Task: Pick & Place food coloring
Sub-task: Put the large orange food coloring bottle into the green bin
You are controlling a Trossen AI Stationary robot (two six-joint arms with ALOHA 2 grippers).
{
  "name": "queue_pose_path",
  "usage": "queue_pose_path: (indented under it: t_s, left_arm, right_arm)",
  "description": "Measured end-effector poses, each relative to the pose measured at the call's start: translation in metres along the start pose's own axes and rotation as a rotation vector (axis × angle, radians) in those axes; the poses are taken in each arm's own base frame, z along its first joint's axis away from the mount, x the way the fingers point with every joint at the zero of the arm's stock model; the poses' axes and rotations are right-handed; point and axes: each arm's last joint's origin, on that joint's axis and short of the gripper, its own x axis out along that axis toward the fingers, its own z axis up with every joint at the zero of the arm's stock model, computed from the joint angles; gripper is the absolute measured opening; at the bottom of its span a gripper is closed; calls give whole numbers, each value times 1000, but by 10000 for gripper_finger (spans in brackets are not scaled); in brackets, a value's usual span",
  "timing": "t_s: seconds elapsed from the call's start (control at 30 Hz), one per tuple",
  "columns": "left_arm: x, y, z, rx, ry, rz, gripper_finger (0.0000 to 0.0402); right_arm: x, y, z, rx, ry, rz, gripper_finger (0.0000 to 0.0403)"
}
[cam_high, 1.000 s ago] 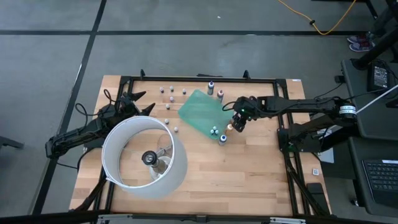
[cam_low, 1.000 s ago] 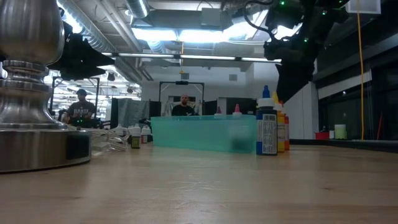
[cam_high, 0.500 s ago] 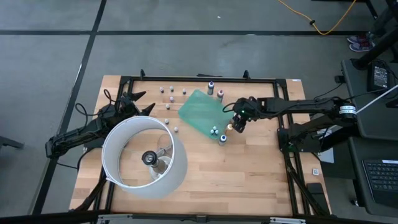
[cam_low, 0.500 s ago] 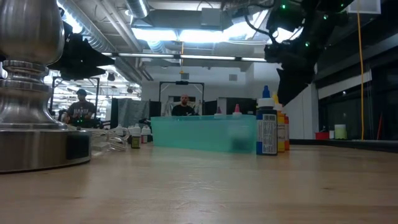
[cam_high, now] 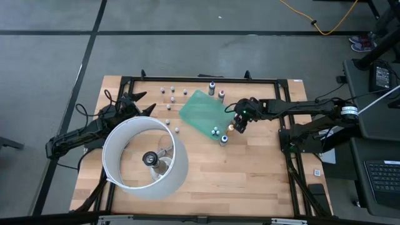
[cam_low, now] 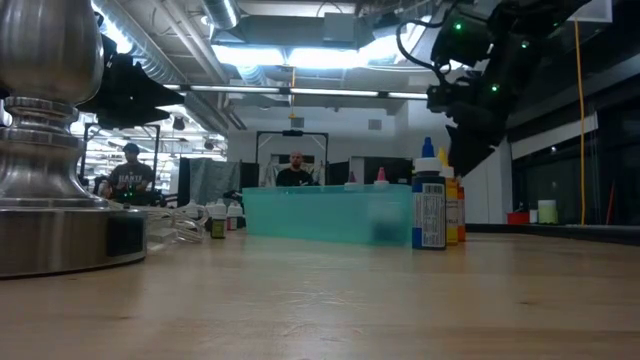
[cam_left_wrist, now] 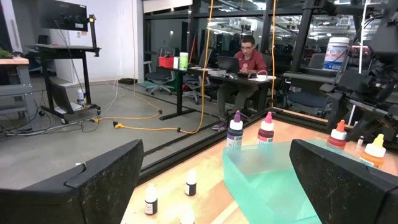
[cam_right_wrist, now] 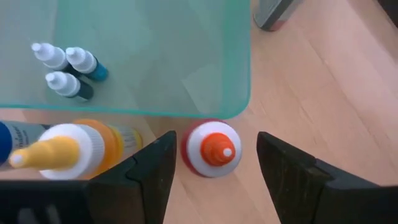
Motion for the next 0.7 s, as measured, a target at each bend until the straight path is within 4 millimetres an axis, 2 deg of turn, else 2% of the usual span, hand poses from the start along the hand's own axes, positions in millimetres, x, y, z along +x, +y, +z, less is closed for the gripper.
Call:
queue_pose_path:
  t_s: [0.4, 0.7]
  left_arm:
    - [0, 0, 0, 0, 0, 0, 400]
    - [0, 0, 0, 0, 0, 0, 400]
  right_arm:
    - [1, 1, 2, 5, -11, 11, 220]
    - [8, 3, 0, 1, 23, 22, 155]
